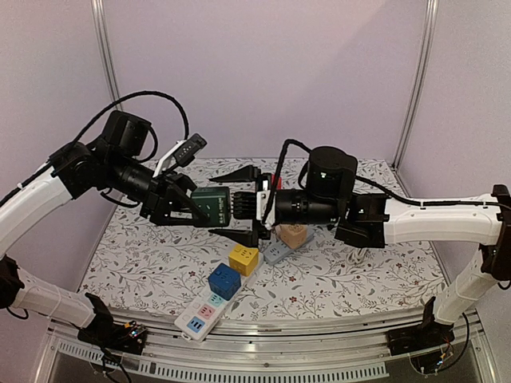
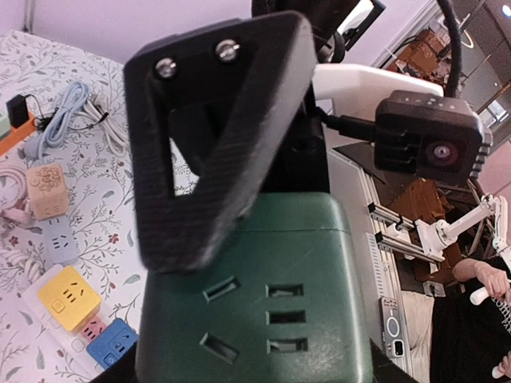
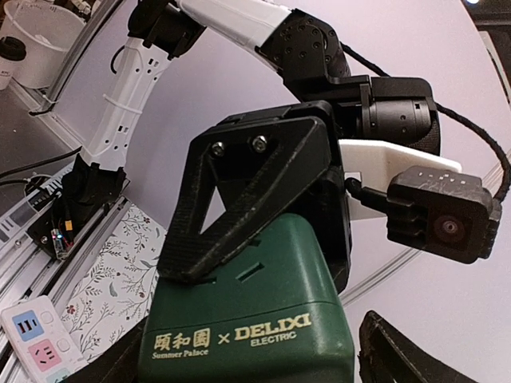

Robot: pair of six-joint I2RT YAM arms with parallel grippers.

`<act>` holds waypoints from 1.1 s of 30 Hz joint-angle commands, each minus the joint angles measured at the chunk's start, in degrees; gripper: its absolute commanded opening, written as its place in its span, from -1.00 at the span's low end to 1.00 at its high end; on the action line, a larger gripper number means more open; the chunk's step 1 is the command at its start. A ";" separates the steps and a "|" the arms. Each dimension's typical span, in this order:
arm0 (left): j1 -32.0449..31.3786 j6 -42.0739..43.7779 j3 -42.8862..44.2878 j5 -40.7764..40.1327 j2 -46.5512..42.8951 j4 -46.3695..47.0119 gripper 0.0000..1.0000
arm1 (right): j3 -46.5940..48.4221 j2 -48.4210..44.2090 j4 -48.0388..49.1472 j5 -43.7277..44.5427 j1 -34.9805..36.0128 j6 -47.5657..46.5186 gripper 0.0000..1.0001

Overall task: Insert the plug
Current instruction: Pick up the plug from the center of the board.

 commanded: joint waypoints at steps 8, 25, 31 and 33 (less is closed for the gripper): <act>-0.69 2.55 0.22 1.16 0.06 3.65 -1.00 | 1.20 2.19 3.16 1.72 0.37 2.65 0.31; 0.47 7.41 0.09 -6.43 -1.65 0.07 0.97 | 5.06 -1.14 -8.58 1.70 0.84 12.76 -1.00; 5.28 26.82 5.19 -18.84 -6.43 -10.04 0.99 | 21.13 1.87 -38.39 6.00 -2.64 31.49 -1.00; 7.37 32.61 4.51 -20.94 -8.30 -14.27 0.99 | 23.16 3.55 -42.48 3.98 -3.84 36.73 -1.00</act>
